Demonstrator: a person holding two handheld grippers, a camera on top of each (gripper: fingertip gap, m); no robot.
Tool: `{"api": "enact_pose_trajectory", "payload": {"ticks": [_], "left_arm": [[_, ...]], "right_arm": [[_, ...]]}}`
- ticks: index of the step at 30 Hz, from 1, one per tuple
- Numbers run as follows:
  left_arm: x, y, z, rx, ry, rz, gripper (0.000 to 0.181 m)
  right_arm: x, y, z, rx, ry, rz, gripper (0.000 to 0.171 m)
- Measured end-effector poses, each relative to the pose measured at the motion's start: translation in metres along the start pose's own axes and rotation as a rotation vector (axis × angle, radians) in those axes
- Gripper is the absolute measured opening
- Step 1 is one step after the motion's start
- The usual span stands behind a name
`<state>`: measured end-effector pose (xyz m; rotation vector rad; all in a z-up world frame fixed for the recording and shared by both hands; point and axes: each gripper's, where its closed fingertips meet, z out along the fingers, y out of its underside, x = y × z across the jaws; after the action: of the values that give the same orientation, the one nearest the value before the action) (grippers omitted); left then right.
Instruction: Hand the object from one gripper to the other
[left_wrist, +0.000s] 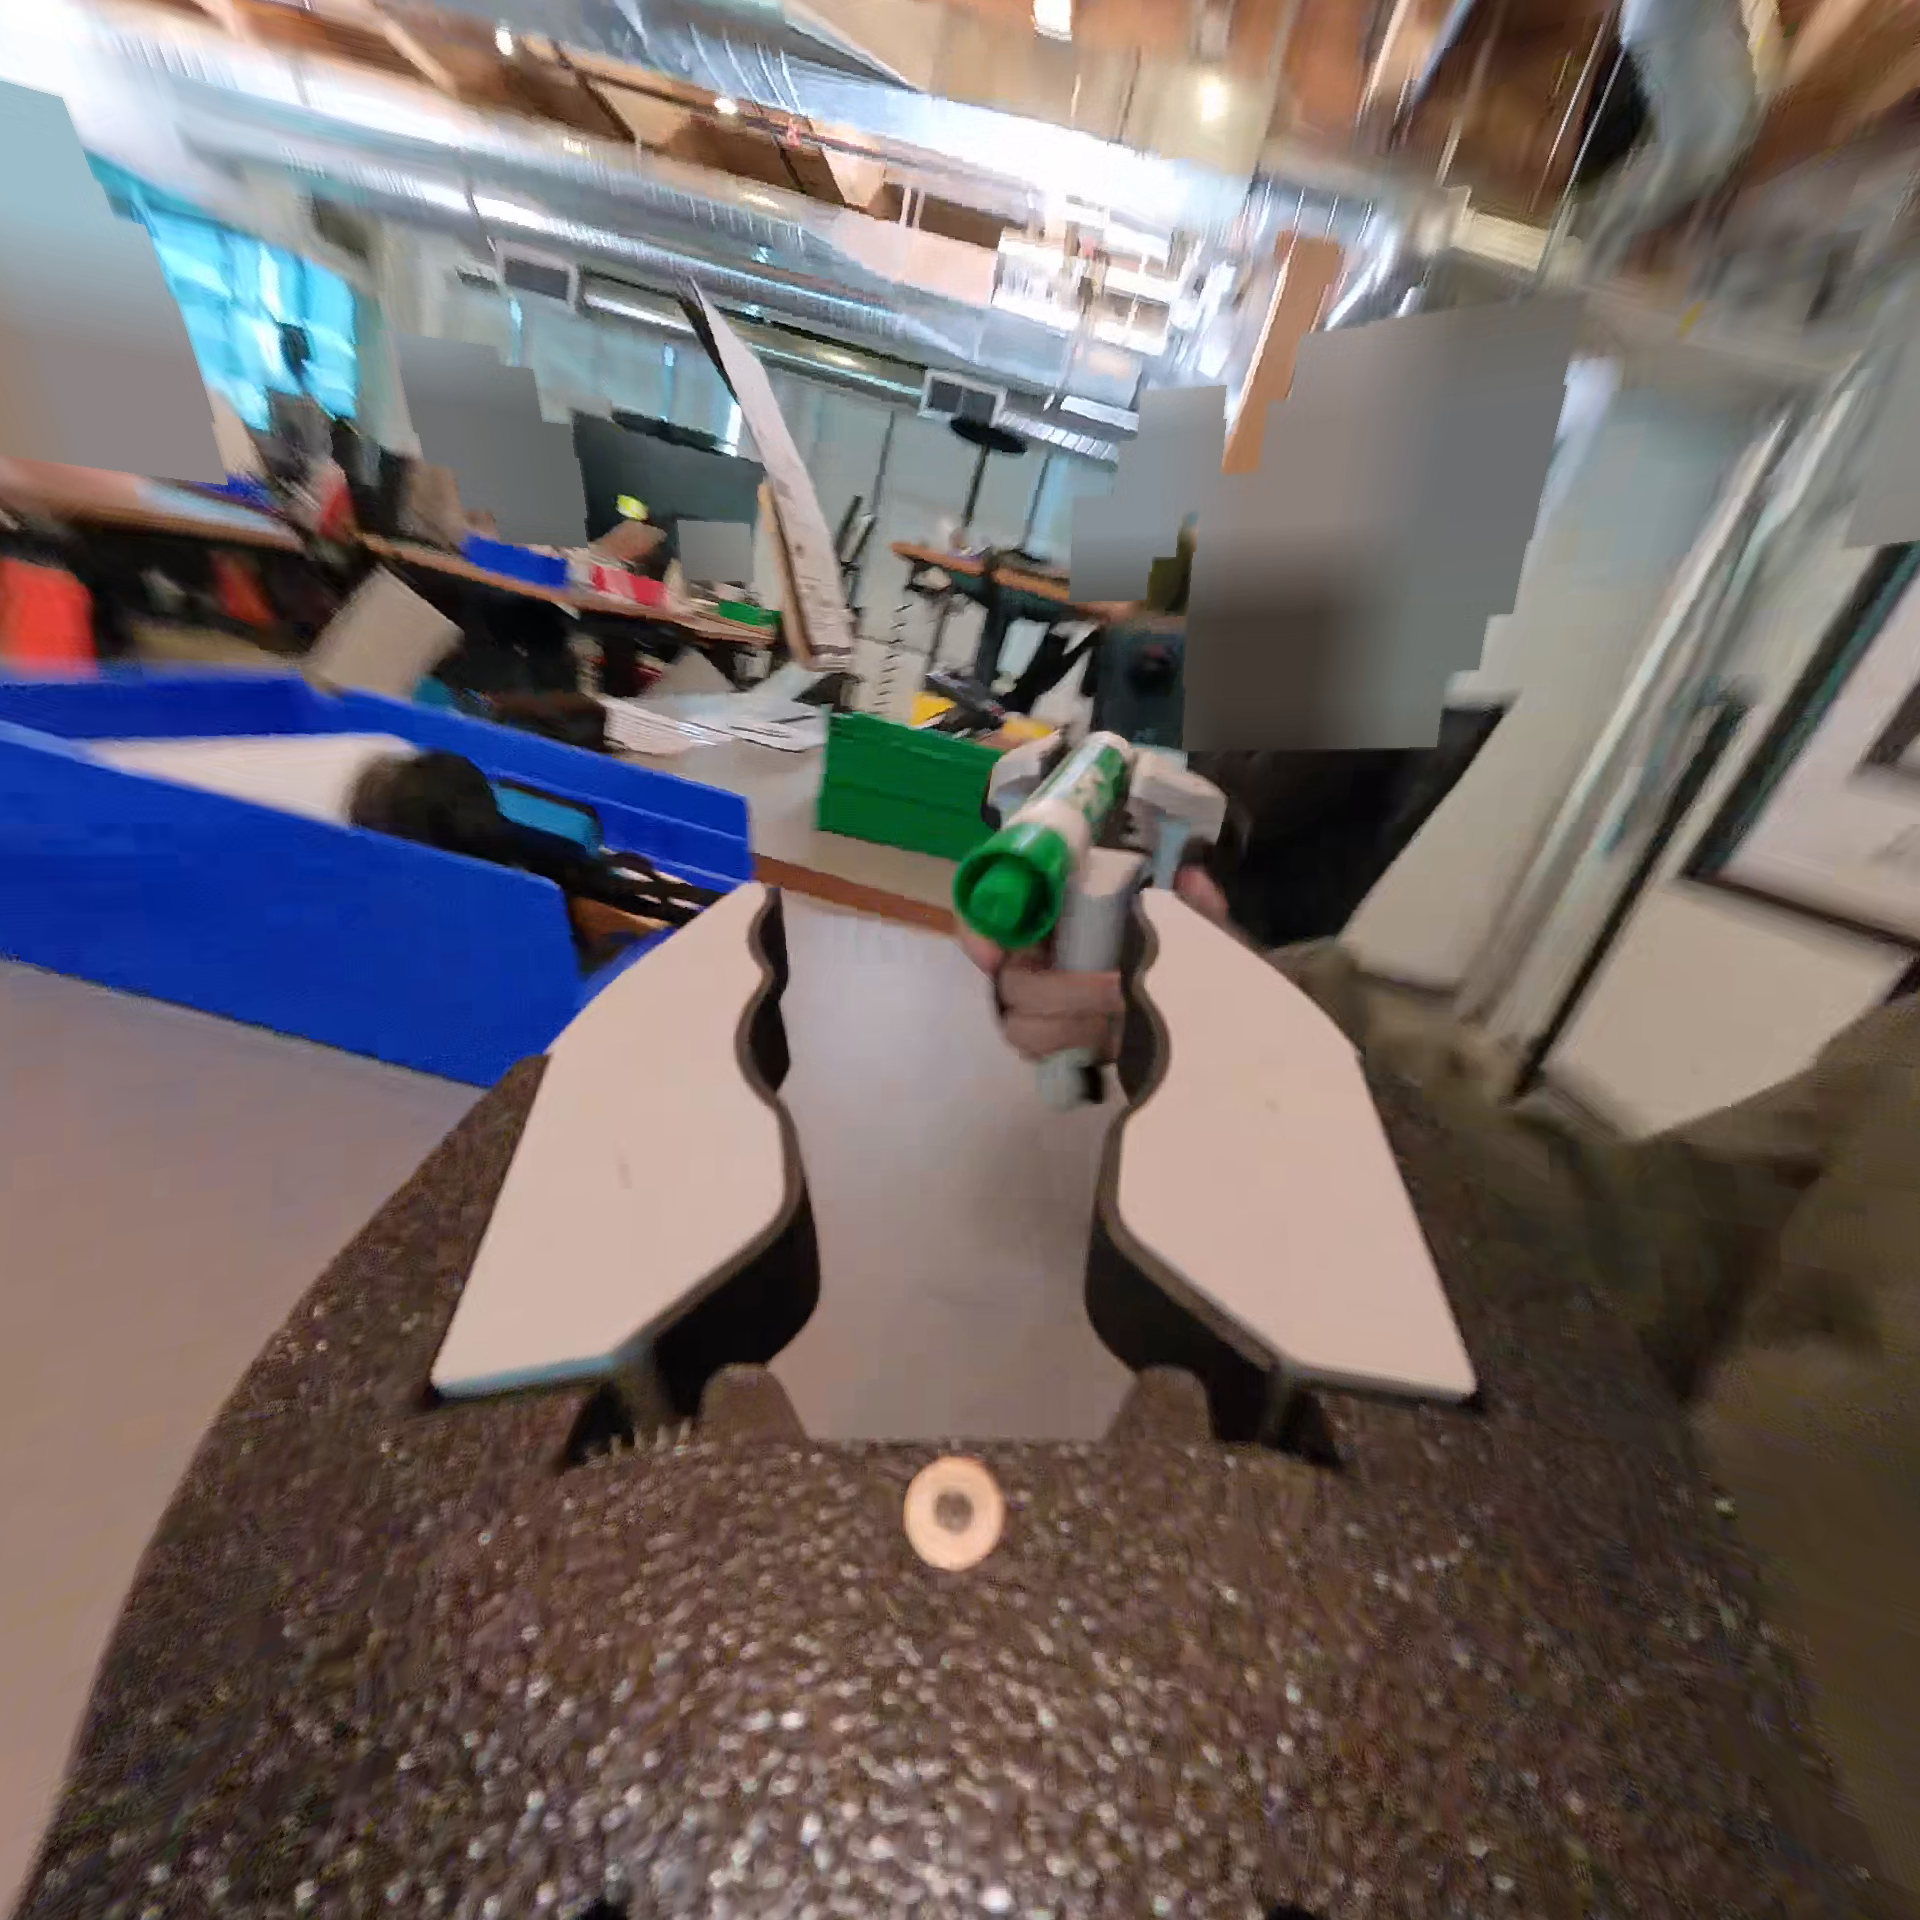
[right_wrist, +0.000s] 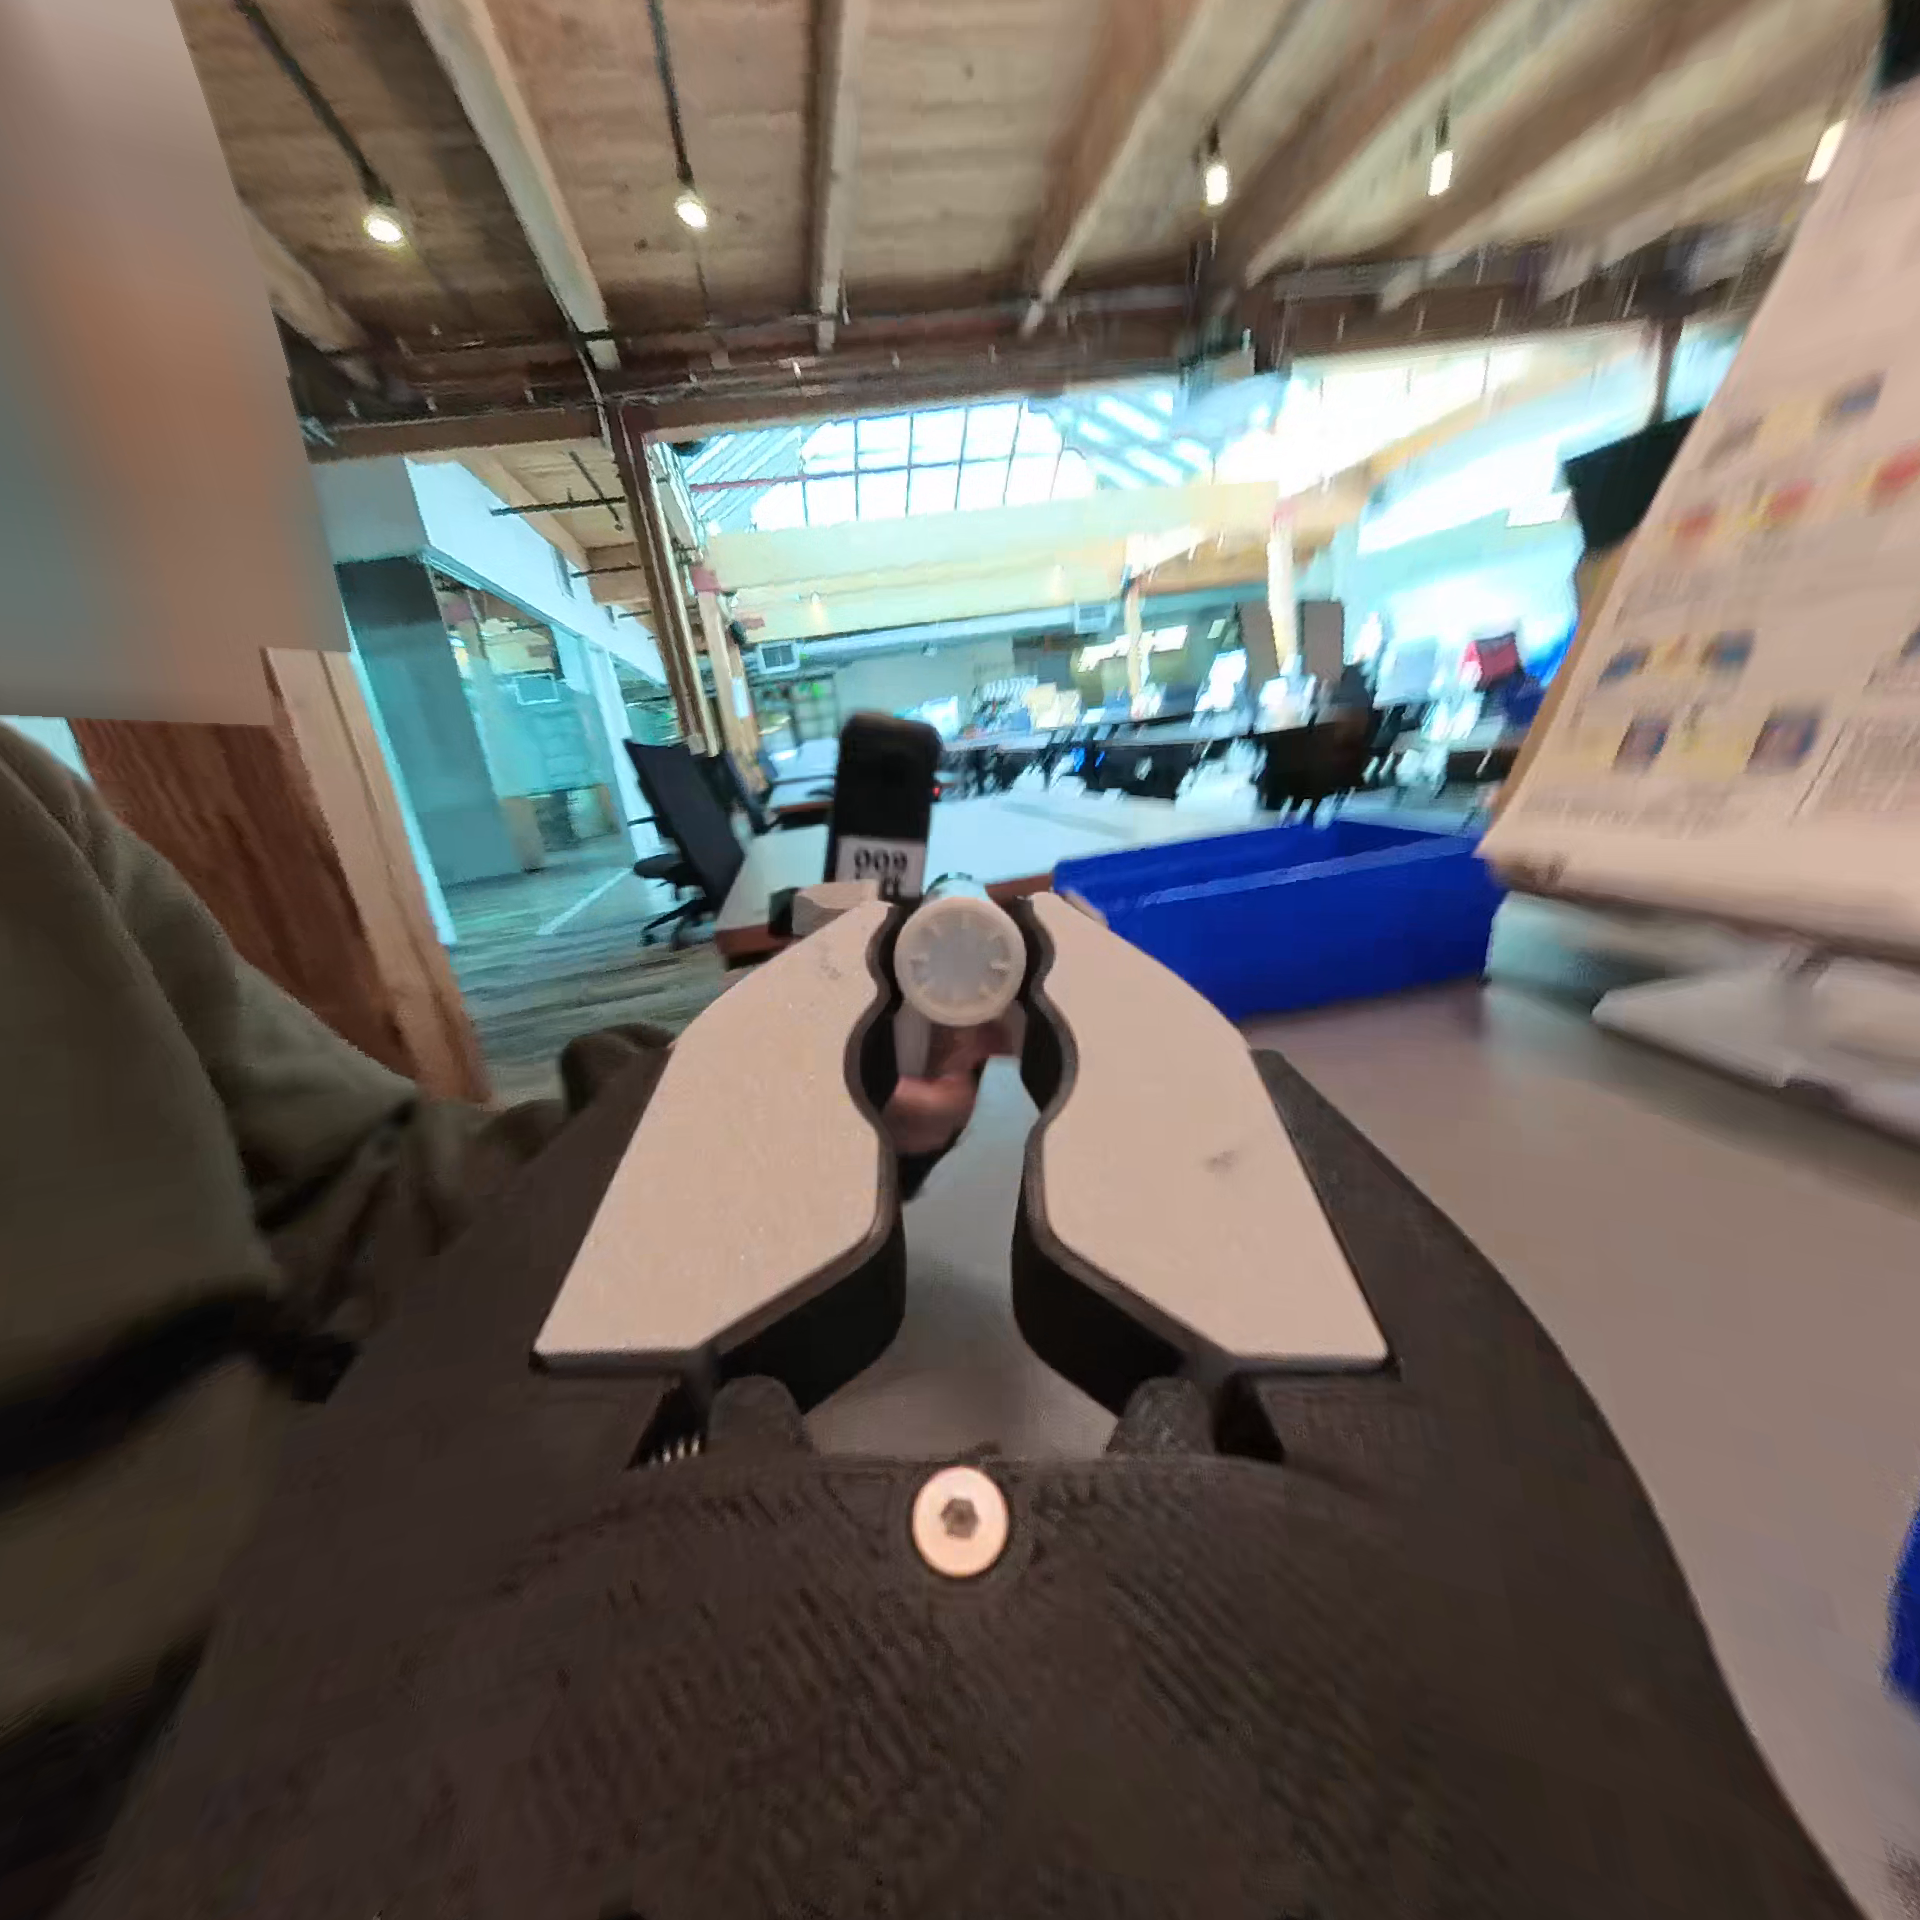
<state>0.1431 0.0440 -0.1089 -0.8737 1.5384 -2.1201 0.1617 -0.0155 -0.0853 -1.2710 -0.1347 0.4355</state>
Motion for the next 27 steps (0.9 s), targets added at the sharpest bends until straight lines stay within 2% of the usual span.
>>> {"api": "enact_pose_trajectory", "payload": {"ticks": [3,5,9,14,16,18,22,23,25,27], "left_arm": [[-0.001,0.000,0.000,0.050,0.106,-0.311,0.061],[0.006,0.006,0.004,0.030,0.191,-0.432,0.061],[0.017,0.015,0.016,-0.003,0.256,-0.508,0.062],[0.022,0.018,0.026,0.015,0.288,-0.562,0.049],[0.021,0.016,0.027,0.043,0.291,-0.563,0.040],[0.021,0.014,0.026,0.066,0.300,-0.560,0.023],[0.016,0.016,0.023,0.048,0.229,-0.399,0.019],[0.012,0.019,0.022,0.020,0.183,-0.343,0.019],[-0.003,0.025,0.020,-0.037,0.035,-0.207,0.019],[-0.021,0.034,0.015,-0.156,-0.140,-0.044,0.019]], "right_arm": [[-0.004,-0.009,0.000,0.046,0.024,-0.153,0.020],[-0.002,-0.005,0.001,0.031,0.051,-0.236,0.020],[-0.005,0.004,0.009,-0.009,0.058,-0.354,0.020],[-0.004,0.022,0.021,-0.092,0.063,-0.424,0.020],[-0.004,0.027,0.025,-0.111,0.057,-0.434,0.020],[-0.006,0.032,0.027,-0.130,0.039,-0.425,0.020],[0.001,0.047,0.024,-0.241,0.070,-0.354,0.020],[0.005,0.050,0.022,-0.278,0.090,-0.330,0.024],[0.013,0.044,0.017,-0.290,0.162,-0.300,0.046],[0.017,0.025,0.018,-0.247,0.234,-0.311,0.046]]}}
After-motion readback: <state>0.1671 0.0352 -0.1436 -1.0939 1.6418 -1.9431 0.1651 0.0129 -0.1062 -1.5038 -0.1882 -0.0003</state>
